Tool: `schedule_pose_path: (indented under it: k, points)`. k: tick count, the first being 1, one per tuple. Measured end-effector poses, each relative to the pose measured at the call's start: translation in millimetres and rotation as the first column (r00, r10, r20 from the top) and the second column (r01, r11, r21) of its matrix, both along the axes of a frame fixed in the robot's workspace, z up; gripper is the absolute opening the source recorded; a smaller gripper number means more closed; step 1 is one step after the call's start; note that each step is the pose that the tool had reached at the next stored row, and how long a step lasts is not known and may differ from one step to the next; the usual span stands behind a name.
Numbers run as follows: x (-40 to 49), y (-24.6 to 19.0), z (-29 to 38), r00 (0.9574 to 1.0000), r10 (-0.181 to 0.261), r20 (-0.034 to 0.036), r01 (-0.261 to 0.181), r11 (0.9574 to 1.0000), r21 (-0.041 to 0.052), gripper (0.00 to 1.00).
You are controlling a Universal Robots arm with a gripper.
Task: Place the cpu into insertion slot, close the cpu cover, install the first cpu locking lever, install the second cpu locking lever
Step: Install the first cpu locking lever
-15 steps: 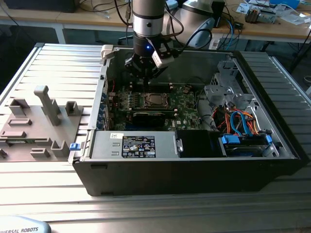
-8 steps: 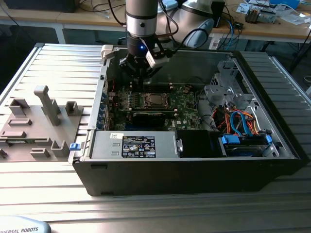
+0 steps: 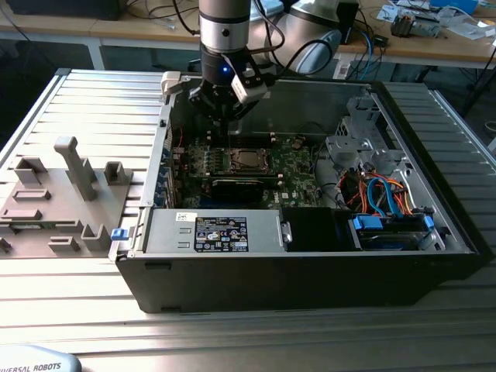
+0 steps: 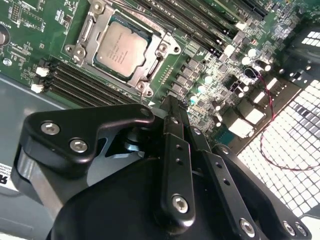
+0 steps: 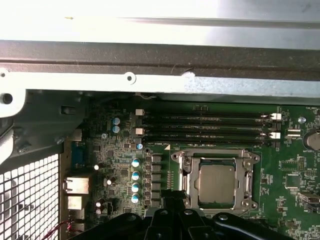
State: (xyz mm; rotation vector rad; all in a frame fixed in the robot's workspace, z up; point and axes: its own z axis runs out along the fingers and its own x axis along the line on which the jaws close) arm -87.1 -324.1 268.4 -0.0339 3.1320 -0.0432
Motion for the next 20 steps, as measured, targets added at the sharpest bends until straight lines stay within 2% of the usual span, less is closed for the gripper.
schedule_pose_path:
  k: [6,10,12,14,15,17,20]
  points:
    - [0.0,0.1,1.8,1.0,0.002,0.0,-0.002,1.0,0.0,0.11]
    - [0.0,2.3,1.8,1.0,0.004,-0.0001,-0.004,1.0,0.0023,0.11]
    - [-0.1,3.1,0.8,1.0,0.004,0.0001,-0.004,0.9999,0.0125,0.11]
    - [-0.3,3.9,-1.0,1.0,0.005,0.0002,-0.005,0.9995,0.031,0.11]
    - [-0.3,4.3,-1.4,1.0,0.005,0.0002,-0.005,0.9994,0.0353,0.11]
    - [-0.3,6.0,-1.7,1.0,0.008,0.0002,-0.008,0.9992,0.0385,0.11]
    - [-0.3,11.5,-2.3,0.9996,0.029,0.0002,-0.029,0.9988,0.0388,0.11]
